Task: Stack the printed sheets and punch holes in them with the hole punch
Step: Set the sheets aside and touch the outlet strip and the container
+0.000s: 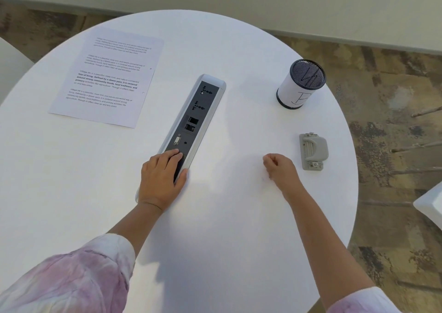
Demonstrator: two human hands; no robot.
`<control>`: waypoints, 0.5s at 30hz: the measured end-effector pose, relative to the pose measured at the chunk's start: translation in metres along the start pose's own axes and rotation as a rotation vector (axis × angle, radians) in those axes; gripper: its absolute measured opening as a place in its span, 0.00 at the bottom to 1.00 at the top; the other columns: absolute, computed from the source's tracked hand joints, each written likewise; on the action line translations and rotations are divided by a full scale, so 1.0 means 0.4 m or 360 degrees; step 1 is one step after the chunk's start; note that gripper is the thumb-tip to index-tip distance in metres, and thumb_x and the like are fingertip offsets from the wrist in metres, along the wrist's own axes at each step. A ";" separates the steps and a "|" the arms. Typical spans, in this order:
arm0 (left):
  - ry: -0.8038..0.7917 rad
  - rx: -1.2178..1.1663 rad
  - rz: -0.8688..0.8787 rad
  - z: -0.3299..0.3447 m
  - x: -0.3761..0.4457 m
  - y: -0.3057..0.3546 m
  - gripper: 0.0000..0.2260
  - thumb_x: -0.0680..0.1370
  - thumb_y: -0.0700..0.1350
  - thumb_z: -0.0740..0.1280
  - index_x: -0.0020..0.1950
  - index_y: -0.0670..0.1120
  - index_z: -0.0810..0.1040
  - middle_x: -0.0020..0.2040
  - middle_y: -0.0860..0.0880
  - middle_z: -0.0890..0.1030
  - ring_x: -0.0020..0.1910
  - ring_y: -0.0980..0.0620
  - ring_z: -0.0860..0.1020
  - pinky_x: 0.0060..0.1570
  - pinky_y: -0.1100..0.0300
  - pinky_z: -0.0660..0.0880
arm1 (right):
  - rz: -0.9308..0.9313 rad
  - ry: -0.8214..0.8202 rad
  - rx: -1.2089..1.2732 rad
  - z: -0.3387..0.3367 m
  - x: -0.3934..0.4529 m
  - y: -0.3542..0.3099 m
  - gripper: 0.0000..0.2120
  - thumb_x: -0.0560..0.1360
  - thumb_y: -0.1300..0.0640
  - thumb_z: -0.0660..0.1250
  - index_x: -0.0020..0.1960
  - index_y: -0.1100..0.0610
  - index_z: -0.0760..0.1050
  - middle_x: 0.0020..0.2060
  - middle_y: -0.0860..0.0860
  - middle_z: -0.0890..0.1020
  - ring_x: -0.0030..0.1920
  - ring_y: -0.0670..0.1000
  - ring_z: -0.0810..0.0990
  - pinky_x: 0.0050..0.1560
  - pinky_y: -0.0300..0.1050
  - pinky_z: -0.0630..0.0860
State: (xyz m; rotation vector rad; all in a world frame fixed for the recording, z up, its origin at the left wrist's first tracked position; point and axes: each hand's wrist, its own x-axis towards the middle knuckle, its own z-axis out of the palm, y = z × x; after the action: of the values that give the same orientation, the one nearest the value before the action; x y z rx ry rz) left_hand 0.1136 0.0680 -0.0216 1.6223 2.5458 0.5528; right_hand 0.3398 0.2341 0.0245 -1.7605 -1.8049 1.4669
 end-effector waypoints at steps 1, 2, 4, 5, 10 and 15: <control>-0.0002 0.0002 0.0001 0.000 0.000 0.000 0.20 0.75 0.53 0.56 0.58 0.43 0.77 0.60 0.47 0.77 0.55 0.47 0.70 0.51 0.48 0.70 | 0.0068 -0.0020 0.0172 -0.005 -0.002 -0.003 0.13 0.76 0.59 0.60 0.34 0.56 0.66 0.29 0.50 0.67 0.31 0.49 0.65 0.33 0.38 0.64; -0.0007 0.0002 0.0000 0.001 0.000 0.000 0.20 0.75 0.53 0.56 0.58 0.43 0.78 0.60 0.47 0.77 0.56 0.47 0.70 0.51 0.48 0.70 | 0.0146 -0.0051 0.0384 -0.008 -0.002 -0.006 0.13 0.77 0.60 0.60 0.34 0.56 0.67 0.30 0.50 0.67 0.31 0.48 0.66 0.35 0.38 0.65; -0.0015 0.0005 -0.0006 0.001 0.000 -0.001 0.20 0.75 0.53 0.56 0.58 0.43 0.77 0.60 0.47 0.77 0.56 0.47 0.70 0.51 0.48 0.70 | 0.0292 -0.0142 0.0869 -0.015 -0.004 -0.016 0.10 0.77 0.61 0.60 0.37 0.56 0.69 0.32 0.50 0.68 0.32 0.47 0.67 0.34 0.38 0.68; -0.0013 0.0006 -0.0006 0.001 0.000 -0.001 0.20 0.75 0.53 0.56 0.58 0.43 0.77 0.60 0.47 0.77 0.56 0.47 0.70 0.51 0.48 0.70 | 0.0348 -0.0192 0.1091 -0.019 -0.006 -0.024 0.09 0.78 0.61 0.60 0.38 0.57 0.70 0.32 0.50 0.70 0.32 0.46 0.69 0.32 0.37 0.69; 0.0003 0.0006 -0.0003 0.002 0.000 -0.001 0.20 0.75 0.53 0.56 0.58 0.43 0.78 0.60 0.47 0.77 0.55 0.48 0.69 0.51 0.49 0.70 | 0.0405 -0.0409 0.1711 -0.039 -0.012 -0.059 0.09 0.78 0.59 0.60 0.39 0.57 0.71 0.32 0.49 0.73 0.30 0.44 0.71 0.31 0.34 0.72; 0.0017 -0.0006 -0.0004 0.003 -0.001 -0.002 0.20 0.75 0.53 0.57 0.57 0.43 0.78 0.60 0.47 0.78 0.55 0.47 0.70 0.50 0.49 0.70 | 0.0314 -0.0464 0.1873 -0.058 -0.010 -0.108 0.10 0.78 0.59 0.58 0.39 0.57 0.70 0.31 0.48 0.73 0.30 0.44 0.71 0.31 0.33 0.72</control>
State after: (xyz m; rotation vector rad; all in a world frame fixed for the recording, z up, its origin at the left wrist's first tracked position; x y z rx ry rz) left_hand 0.1135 0.0675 -0.0231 1.6187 2.5524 0.5672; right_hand 0.3308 0.2512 0.0696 -1.1110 -0.4968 2.2387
